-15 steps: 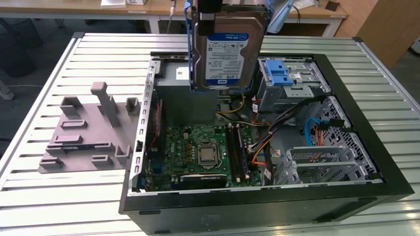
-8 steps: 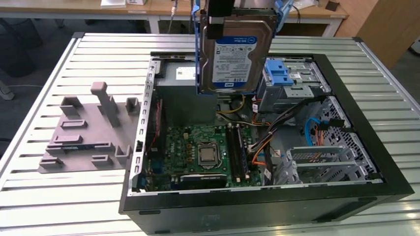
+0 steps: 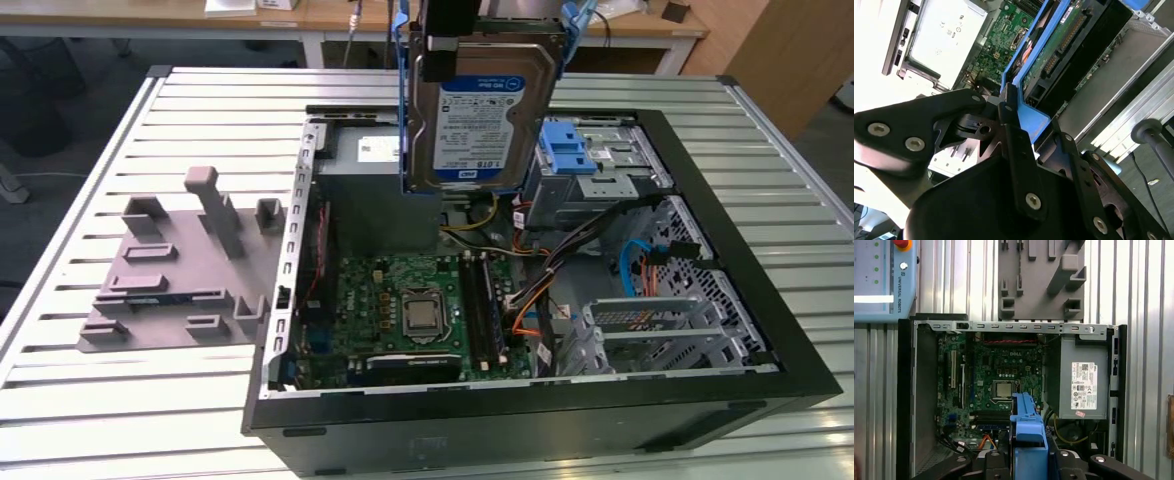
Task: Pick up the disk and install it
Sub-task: 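Insert the disk into the insertion slot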
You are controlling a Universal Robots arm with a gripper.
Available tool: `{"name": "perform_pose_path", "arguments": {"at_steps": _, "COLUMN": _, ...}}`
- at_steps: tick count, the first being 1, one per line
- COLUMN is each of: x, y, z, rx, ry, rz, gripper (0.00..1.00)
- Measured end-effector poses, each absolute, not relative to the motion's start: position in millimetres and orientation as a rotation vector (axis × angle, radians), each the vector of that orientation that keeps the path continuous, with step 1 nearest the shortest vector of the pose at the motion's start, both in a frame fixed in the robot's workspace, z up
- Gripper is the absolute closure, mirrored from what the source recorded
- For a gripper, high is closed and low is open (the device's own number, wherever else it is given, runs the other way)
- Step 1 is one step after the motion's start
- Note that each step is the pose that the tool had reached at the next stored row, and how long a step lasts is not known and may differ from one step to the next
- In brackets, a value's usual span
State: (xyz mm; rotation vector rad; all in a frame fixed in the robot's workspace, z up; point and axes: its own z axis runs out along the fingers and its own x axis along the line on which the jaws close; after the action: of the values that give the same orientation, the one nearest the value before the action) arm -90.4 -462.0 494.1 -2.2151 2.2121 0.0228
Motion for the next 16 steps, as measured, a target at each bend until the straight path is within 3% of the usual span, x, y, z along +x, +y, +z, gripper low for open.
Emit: {"name": "perform_pose_path", "arguments": {"at_steps": 16, "x": -90.4, "y": -476.3, "z": 494.0, "rx": -2.215, "ry": 2.212, "rz": 0.023, "gripper": 0.64}}
